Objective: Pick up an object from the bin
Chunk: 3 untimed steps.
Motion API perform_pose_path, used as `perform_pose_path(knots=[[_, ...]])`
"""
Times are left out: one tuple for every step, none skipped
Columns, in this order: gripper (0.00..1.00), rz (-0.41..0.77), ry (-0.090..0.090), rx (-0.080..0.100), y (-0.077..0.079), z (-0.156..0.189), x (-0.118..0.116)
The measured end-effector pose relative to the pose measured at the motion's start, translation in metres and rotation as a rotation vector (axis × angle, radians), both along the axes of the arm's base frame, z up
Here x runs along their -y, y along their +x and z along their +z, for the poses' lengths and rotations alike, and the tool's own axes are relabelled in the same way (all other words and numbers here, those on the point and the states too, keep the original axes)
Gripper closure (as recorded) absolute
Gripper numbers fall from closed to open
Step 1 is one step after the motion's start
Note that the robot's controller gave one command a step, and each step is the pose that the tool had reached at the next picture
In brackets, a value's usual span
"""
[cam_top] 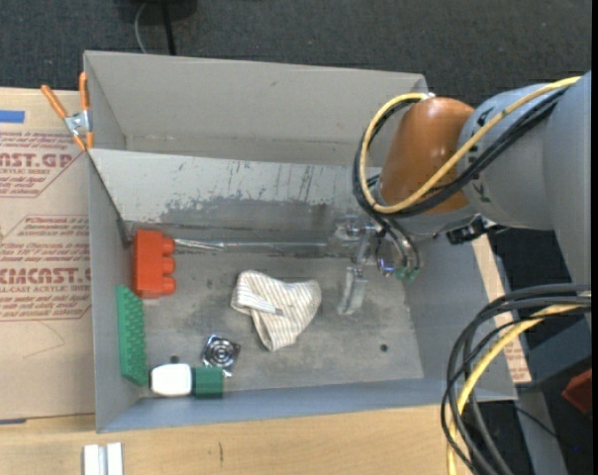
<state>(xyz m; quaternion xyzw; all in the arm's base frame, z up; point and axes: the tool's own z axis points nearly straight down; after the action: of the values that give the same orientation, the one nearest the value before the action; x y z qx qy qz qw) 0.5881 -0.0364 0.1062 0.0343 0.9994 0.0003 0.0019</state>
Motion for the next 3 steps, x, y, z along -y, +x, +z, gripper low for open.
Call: perform_pose_path(knots=[[0.00, 0.042, 0.002, -0.003, 0.000, -0.008, -0.007], [0.00, 0.234, -0.003, 0.001, -0.005, -0.015, -0.015], [0.00, 0.123, 0.002, 0.000, -0.014, -0.032, -0.051]])
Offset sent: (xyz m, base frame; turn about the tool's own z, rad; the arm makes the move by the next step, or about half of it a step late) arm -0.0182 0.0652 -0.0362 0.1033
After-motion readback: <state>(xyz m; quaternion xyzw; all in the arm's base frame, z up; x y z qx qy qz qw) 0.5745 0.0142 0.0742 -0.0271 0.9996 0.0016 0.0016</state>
